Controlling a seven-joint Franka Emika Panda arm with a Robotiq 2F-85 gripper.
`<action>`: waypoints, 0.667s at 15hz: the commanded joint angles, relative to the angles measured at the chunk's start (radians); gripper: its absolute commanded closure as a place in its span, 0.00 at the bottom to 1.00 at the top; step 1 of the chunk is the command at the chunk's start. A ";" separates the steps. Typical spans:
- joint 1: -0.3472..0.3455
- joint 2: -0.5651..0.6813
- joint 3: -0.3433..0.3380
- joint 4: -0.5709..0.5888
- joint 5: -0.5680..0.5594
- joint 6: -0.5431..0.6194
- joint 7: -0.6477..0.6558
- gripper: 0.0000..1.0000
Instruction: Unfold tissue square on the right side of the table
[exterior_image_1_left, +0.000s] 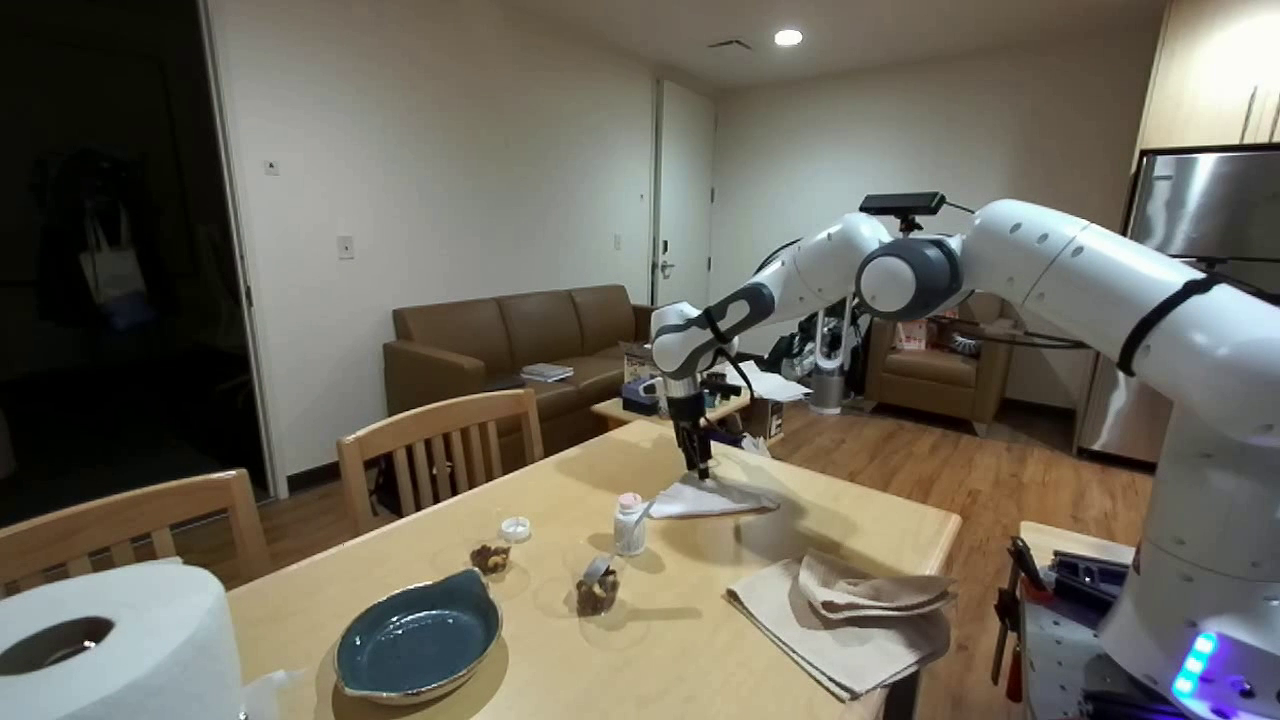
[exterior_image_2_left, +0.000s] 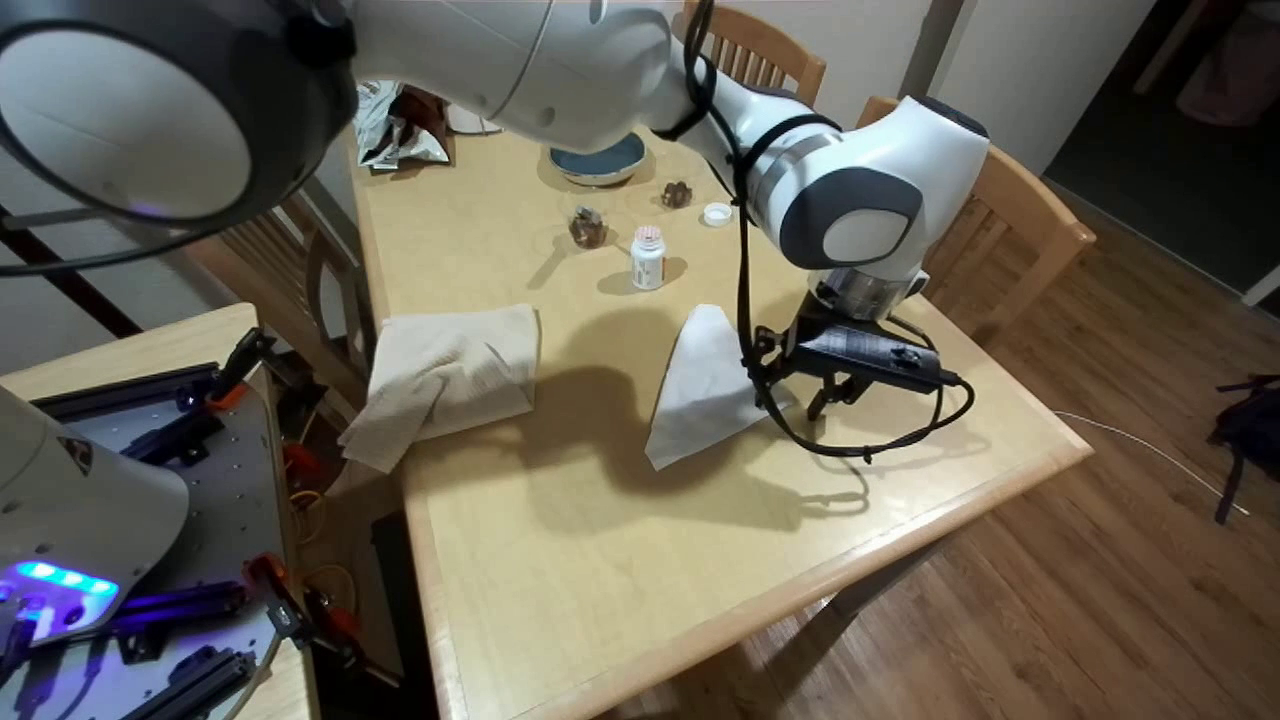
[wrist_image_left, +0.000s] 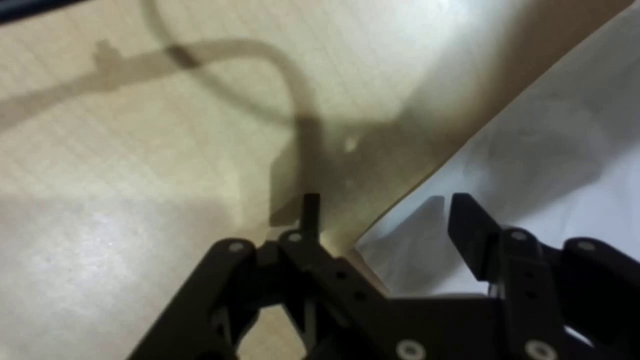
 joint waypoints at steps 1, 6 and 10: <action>-0.012 0.061 0.012 0.107 -0.021 -0.063 -0.018 0.63; -0.021 0.094 0.017 0.165 -0.011 -0.107 -0.017 0.45; -0.025 0.111 0.027 0.206 0.000 -0.175 -0.020 0.35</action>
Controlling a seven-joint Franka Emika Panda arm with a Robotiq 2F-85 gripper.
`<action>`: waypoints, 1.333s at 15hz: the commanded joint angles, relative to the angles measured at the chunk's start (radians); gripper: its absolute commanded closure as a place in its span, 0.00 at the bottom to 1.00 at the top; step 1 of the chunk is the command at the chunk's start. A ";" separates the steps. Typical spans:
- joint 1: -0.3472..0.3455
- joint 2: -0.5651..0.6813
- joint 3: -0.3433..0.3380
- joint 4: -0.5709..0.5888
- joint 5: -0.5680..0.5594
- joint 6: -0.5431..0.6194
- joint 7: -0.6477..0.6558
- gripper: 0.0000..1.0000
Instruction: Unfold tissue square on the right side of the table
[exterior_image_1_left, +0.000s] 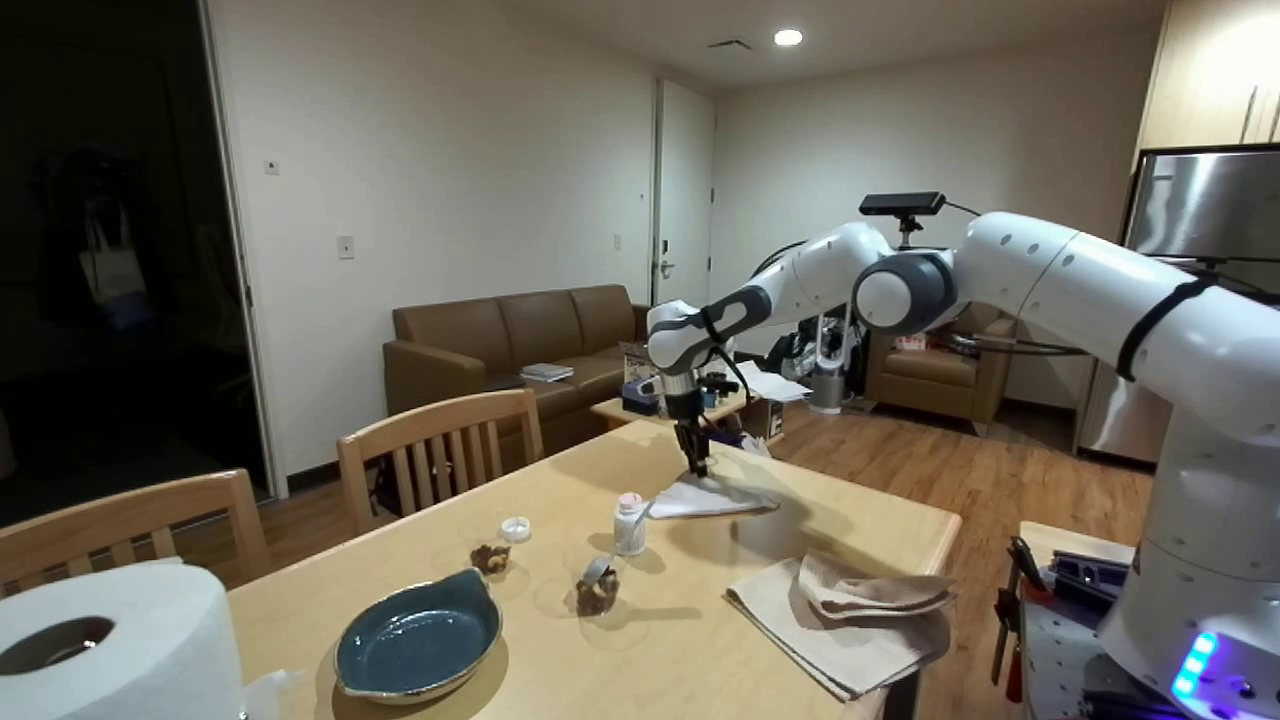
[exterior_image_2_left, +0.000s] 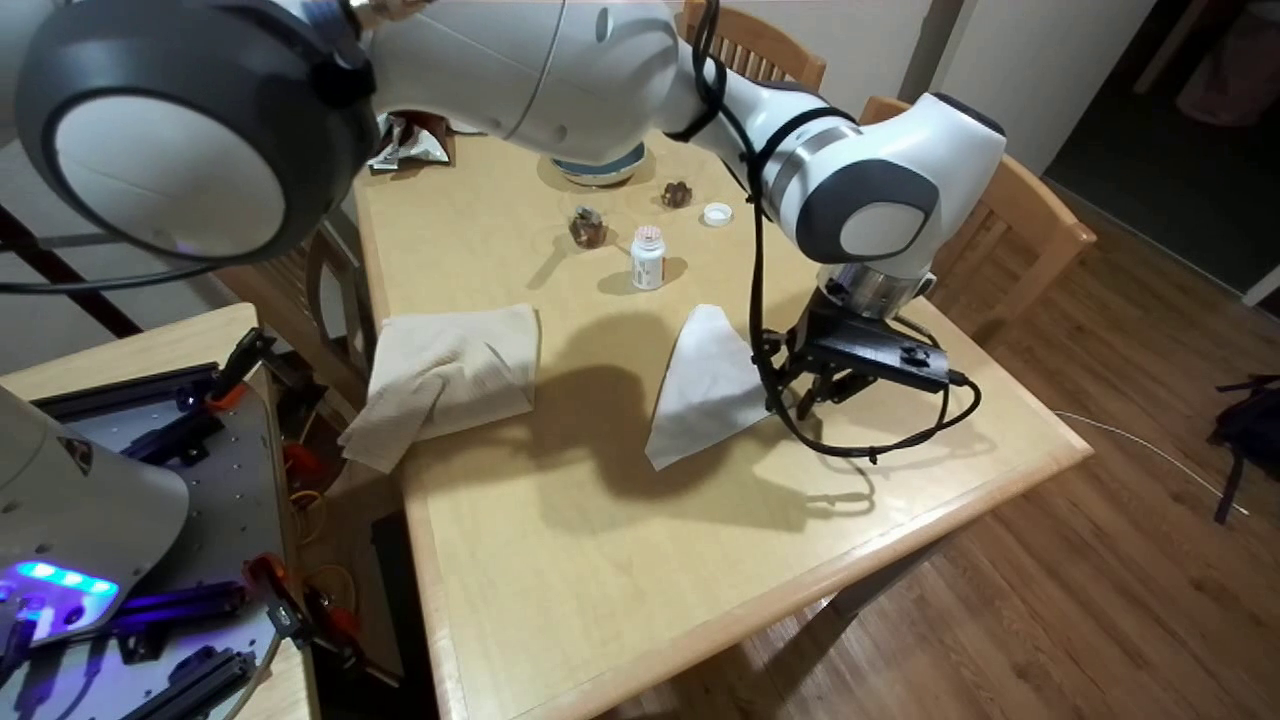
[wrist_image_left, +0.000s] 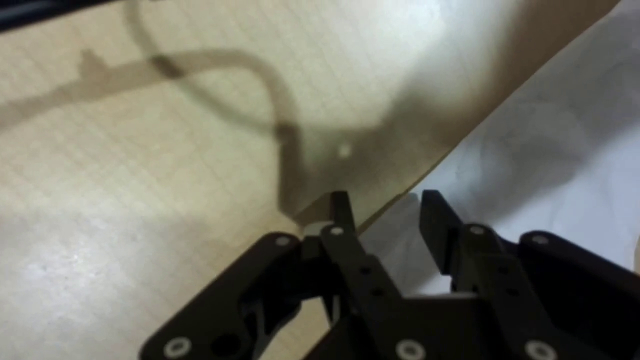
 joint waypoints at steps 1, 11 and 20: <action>-0.020 0.054 0.026 0.090 0.003 -0.075 -0.021 0.29; 0.030 0.130 -0.027 0.166 -0.068 -0.029 0.034 0.00; 0.081 0.147 -0.067 0.182 -0.100 -0.011 0.064 0.00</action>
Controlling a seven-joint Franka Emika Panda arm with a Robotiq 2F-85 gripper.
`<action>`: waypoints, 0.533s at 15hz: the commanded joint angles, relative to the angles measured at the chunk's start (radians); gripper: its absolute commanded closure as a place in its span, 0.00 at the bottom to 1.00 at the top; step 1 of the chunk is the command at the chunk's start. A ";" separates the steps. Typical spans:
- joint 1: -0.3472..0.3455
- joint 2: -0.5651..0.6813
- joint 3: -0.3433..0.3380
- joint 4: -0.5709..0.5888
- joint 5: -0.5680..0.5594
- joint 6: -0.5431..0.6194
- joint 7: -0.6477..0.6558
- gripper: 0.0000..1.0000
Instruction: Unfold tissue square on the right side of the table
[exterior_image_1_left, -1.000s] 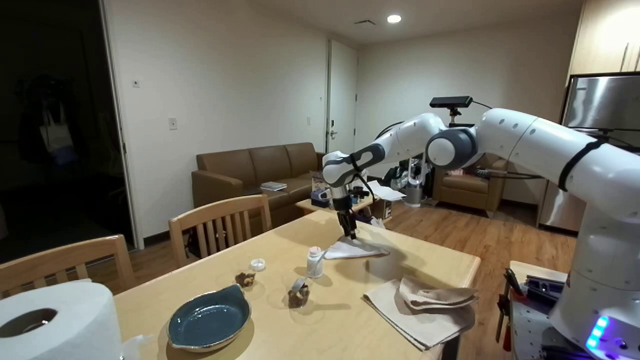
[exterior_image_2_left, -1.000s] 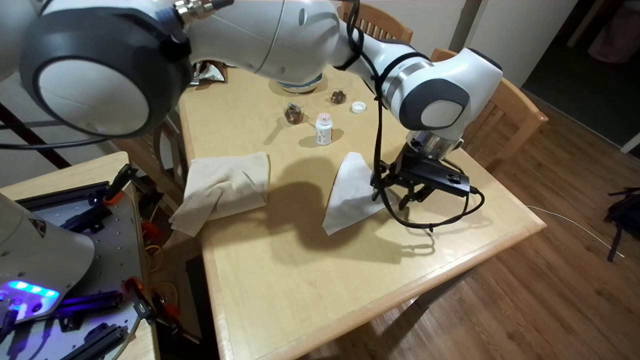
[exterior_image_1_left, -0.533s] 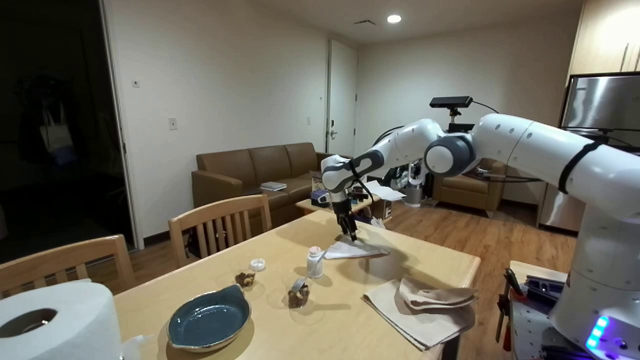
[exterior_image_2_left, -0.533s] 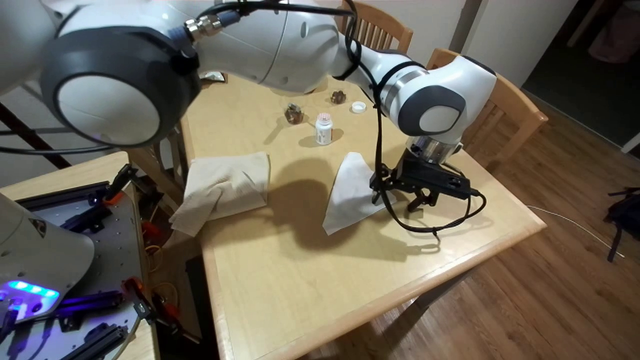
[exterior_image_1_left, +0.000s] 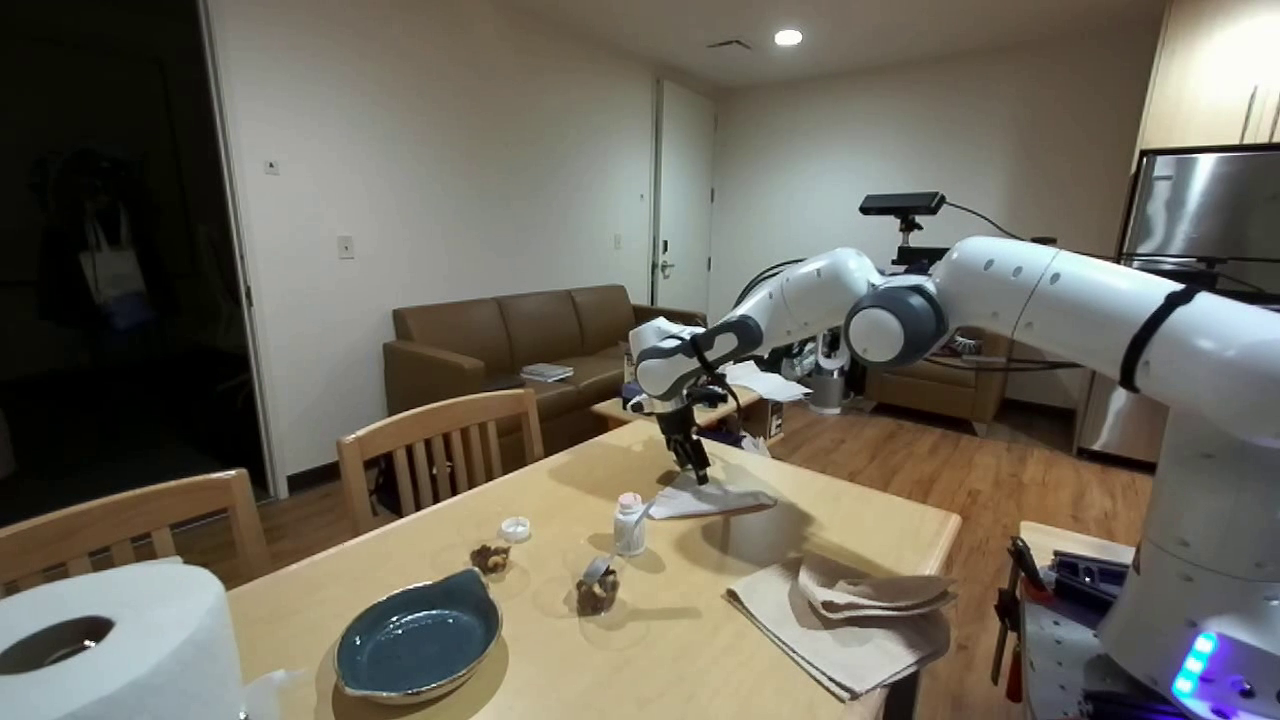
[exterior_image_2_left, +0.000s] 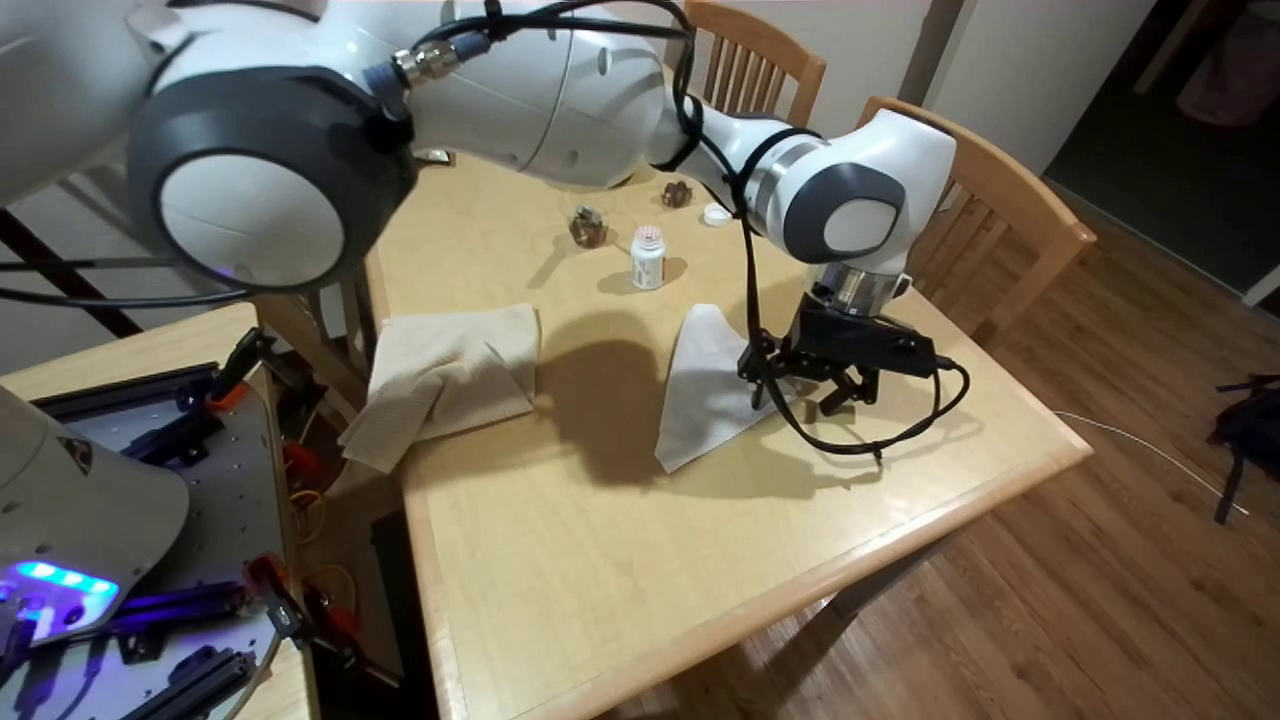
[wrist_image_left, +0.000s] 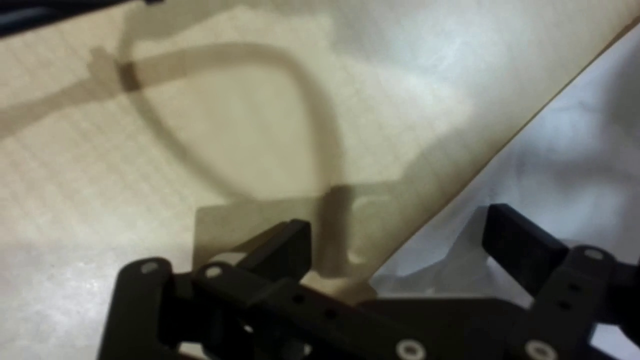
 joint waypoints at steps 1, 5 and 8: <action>0.019 0.022 -0.024 0.040 -0.011 0.016 0.053 0.00; 0.033 -0.010 -0.044 0.008 -0.005 0.043 0.118 0.00; 0.026 -0.015 -0.033 0.002 0.009 0.047 0.121 0.00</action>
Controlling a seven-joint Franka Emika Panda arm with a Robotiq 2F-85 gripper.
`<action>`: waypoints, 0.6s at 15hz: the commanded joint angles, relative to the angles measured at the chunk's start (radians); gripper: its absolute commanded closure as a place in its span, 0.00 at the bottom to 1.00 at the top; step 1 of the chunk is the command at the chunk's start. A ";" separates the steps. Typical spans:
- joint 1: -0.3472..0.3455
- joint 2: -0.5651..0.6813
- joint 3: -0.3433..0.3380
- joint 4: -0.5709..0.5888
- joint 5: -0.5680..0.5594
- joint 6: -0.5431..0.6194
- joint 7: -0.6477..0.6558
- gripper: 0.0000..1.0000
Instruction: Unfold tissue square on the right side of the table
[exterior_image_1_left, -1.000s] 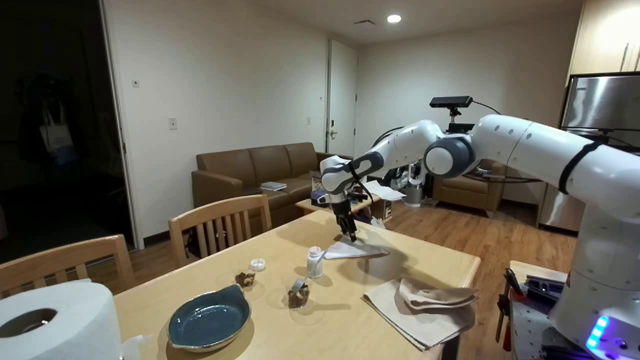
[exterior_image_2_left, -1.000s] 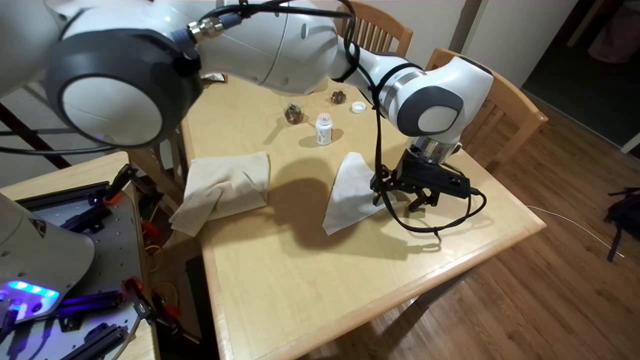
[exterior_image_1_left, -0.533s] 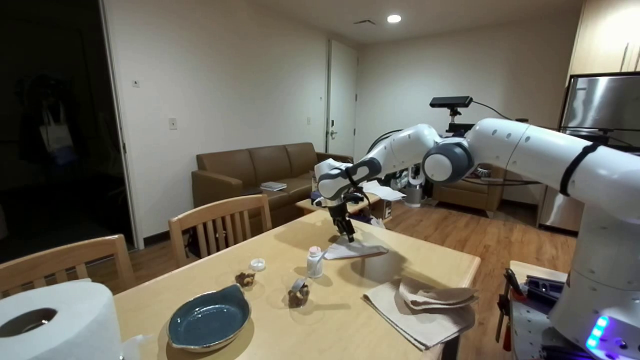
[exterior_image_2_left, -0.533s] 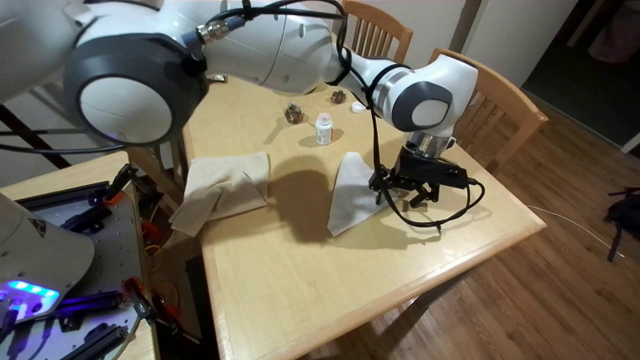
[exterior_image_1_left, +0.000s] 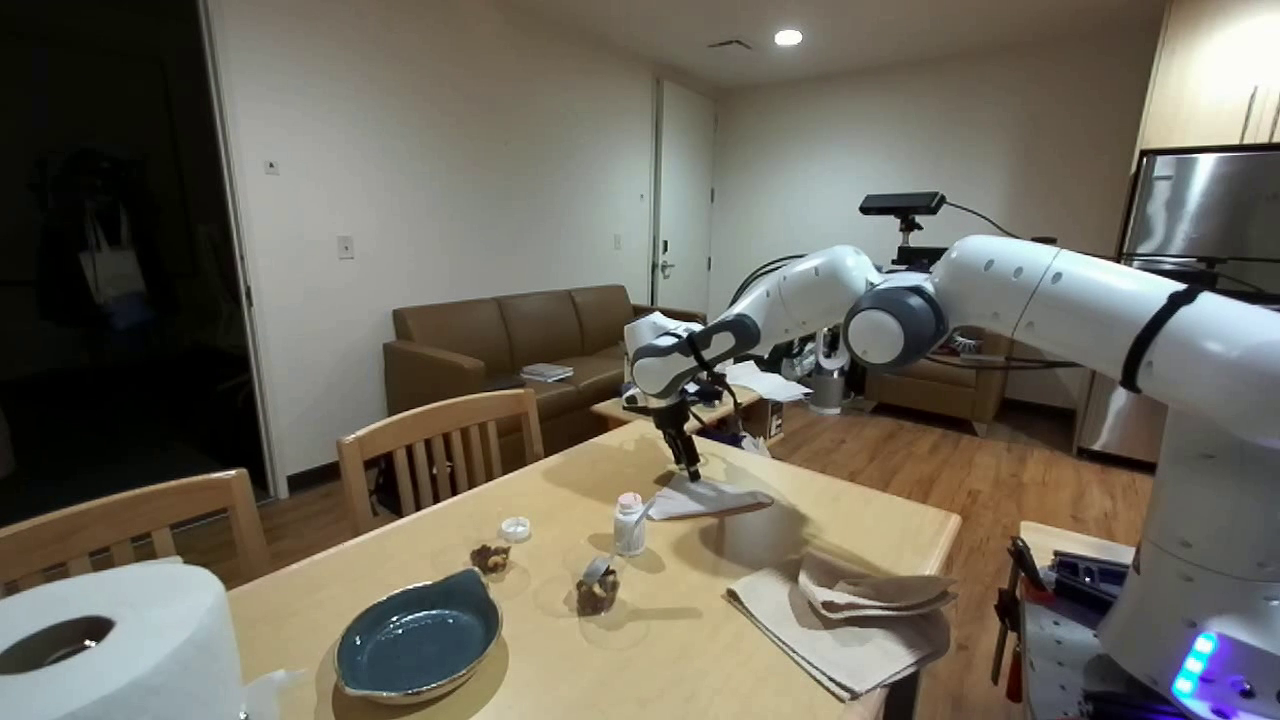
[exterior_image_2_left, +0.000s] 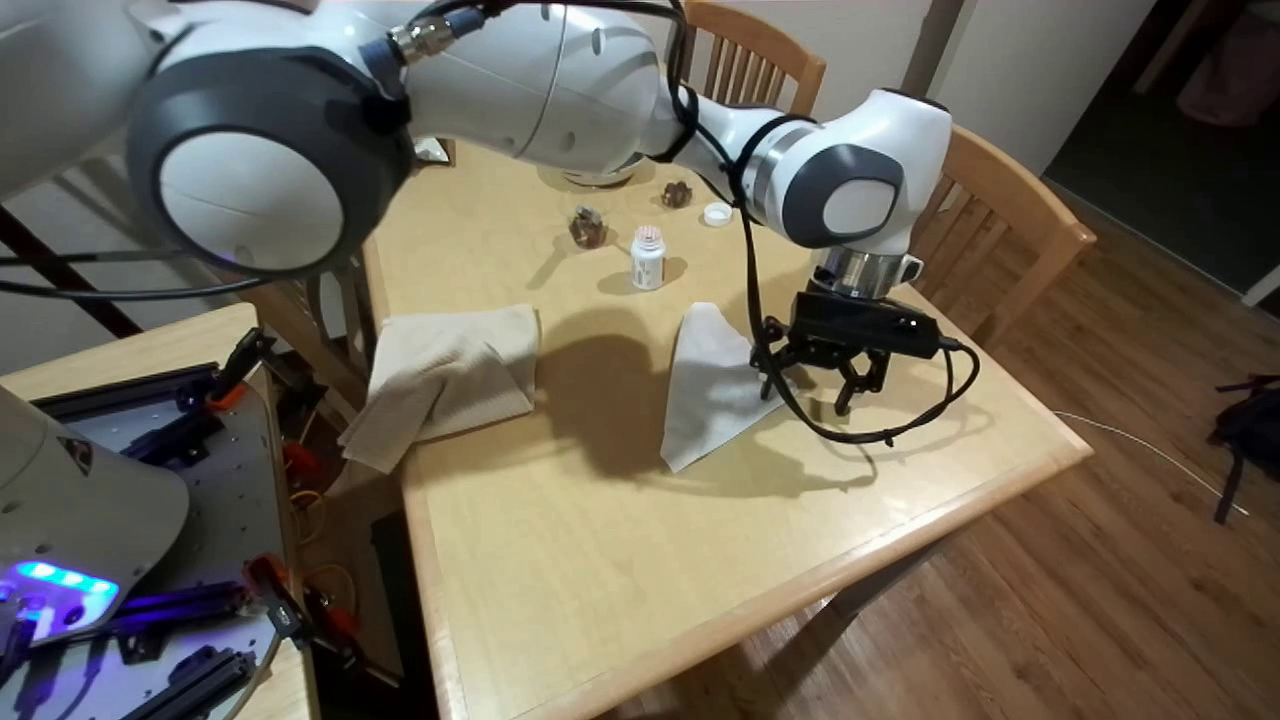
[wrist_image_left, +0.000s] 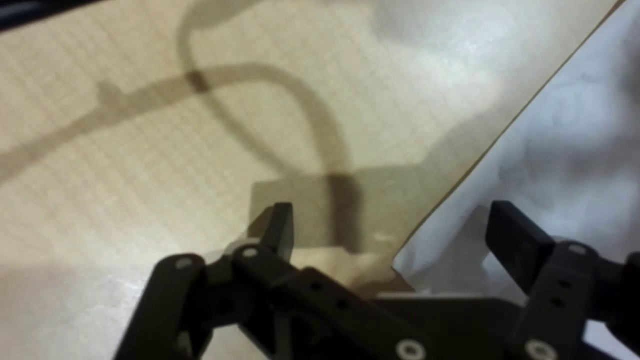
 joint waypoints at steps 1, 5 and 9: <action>-0.005 -0.011 0.008 -0.010 0.013 0.013 0.010 0.00; 0.007 -0.017 0.028 -0.026 0.015 0.035 -0.016 0.00; 0.022 -0.029 0.049 -0.043 0.008 0.071 -0.041 0.00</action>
